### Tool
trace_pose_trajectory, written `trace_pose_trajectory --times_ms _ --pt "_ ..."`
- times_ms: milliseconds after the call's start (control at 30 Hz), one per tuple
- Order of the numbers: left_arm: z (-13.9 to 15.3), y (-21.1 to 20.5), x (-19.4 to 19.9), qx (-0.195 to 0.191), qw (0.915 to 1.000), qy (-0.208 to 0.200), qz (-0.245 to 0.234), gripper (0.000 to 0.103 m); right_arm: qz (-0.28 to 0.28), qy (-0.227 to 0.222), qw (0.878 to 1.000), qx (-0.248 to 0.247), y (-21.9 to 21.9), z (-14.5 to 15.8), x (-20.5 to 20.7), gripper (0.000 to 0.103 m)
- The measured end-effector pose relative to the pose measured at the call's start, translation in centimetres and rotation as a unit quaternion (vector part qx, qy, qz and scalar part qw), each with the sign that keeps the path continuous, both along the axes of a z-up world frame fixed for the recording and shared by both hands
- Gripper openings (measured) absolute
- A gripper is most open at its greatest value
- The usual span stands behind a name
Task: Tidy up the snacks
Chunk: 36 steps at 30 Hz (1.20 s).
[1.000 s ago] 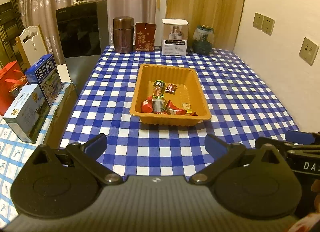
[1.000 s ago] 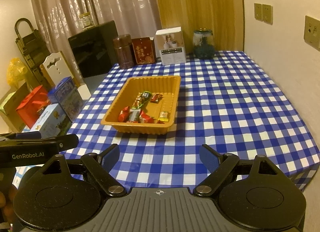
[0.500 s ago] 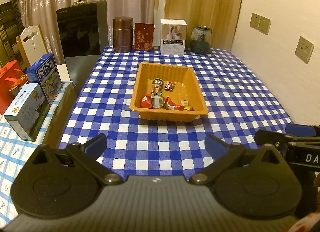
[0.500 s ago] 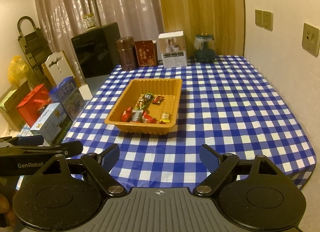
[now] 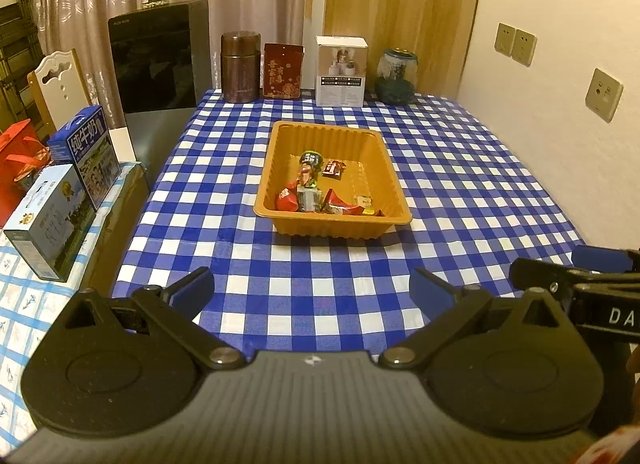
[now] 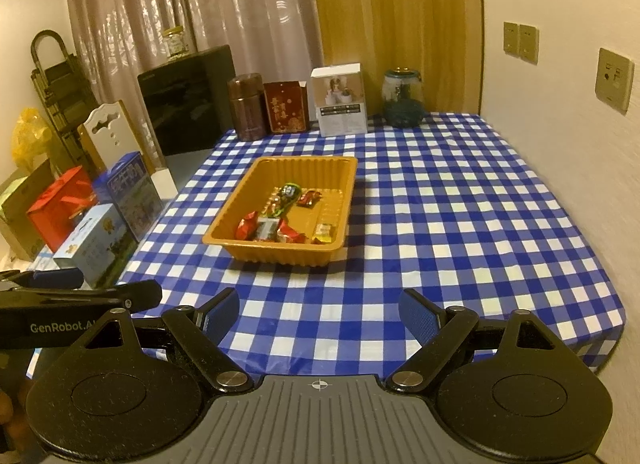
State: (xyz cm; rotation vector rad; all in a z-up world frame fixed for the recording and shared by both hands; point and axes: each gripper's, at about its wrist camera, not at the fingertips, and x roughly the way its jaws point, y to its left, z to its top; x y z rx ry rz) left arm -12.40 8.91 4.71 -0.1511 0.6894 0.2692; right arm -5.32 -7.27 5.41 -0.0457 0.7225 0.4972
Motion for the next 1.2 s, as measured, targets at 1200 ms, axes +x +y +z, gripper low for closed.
trace_pose_trajectory --times_ms 1200 --pt "-0.60 -0.35 0.06 -0.006 1.0000 0.004 -0.004 0.103 -0.004 0.004 1.000 -0.001 -0.59 -0.78 0.46 0.086"
